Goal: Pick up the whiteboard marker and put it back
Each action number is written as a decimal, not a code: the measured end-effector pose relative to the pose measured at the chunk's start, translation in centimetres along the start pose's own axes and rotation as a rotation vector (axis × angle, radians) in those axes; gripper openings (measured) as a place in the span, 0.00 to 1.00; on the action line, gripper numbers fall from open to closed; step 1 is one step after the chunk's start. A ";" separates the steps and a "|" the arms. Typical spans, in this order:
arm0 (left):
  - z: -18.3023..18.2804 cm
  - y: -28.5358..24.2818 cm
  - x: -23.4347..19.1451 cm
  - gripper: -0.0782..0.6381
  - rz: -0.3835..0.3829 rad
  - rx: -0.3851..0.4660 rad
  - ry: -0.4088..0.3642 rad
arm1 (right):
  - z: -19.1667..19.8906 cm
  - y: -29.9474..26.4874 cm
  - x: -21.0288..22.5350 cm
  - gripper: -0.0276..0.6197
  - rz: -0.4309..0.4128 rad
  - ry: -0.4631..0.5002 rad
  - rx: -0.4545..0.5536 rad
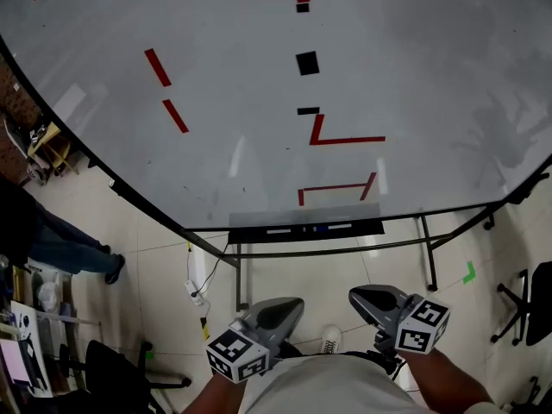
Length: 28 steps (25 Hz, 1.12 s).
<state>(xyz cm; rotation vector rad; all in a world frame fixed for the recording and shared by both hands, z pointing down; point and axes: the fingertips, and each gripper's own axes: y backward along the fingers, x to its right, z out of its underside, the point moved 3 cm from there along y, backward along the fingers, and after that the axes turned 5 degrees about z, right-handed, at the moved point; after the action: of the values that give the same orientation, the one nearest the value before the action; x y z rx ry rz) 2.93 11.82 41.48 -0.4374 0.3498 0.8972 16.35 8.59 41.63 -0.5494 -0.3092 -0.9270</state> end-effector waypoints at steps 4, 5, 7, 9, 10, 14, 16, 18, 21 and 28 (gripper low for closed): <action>1.3 0.4 1.2 0.13 0.002 -0.033 -0.005 | 0.7 0.8 -0.4 0.05 -0.001 0.012 0.002; 1.6 0.5 1.4 0.13 0.009 -0.044 -0.007 | 0.7 1.0 -0.7 0.05 0.006 0.010 0.015; 1.6 0.7 1.3 0.13 0.019 -0.060 -0.014 | 0.6 1.0 -1.1 0.05 0.031 0.009 0.040; 1.3 1.0 1.1 0.13 0.030 -0.070 -0.026 | 0.6 0.7 -1.4 0.05 0.057 0.007 0.054; 1.1 1.3 1.0 0.13 0.038 -0.072 -0.032 | 0.7 0.5 -1.7 0.04 0.068 0.008 0.055; 1.0 2.5 0.3 0.13 0.065 -0.084 -0.037 | 1.4 -0.7 -2.8 0.04 0.097 0.031 0.029; 1.1 3.0 0.2 0.13 0.079 -0.091 -0.038 | 1.8 -1.0 -3.3 0.04 0.108 0.032 0.024; 1.3 3.3 0.0 0.13 0.092 -0.095 -0.037 | 2.1 -1.1 -3.6 0.04 0.121 0.034 0.019; 1.6 3.7 -0.1 0.13 0.105 -0.097 -0.032 | 2.5 -1.3 -3.9 0.05 0.123 0.022 0.012; 2.0 4.1 -0.3 0.13 0.117 -0.095 -0.022 | 2.6 -1.7 -4.3 0.04 0.131 0.033 -0.001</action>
<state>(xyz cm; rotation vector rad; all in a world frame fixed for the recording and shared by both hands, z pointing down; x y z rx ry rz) -0.31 14.85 42.42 -0.4979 0.3162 1.0344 12.48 12.15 42.19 -0.5483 -0.2406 -0.8086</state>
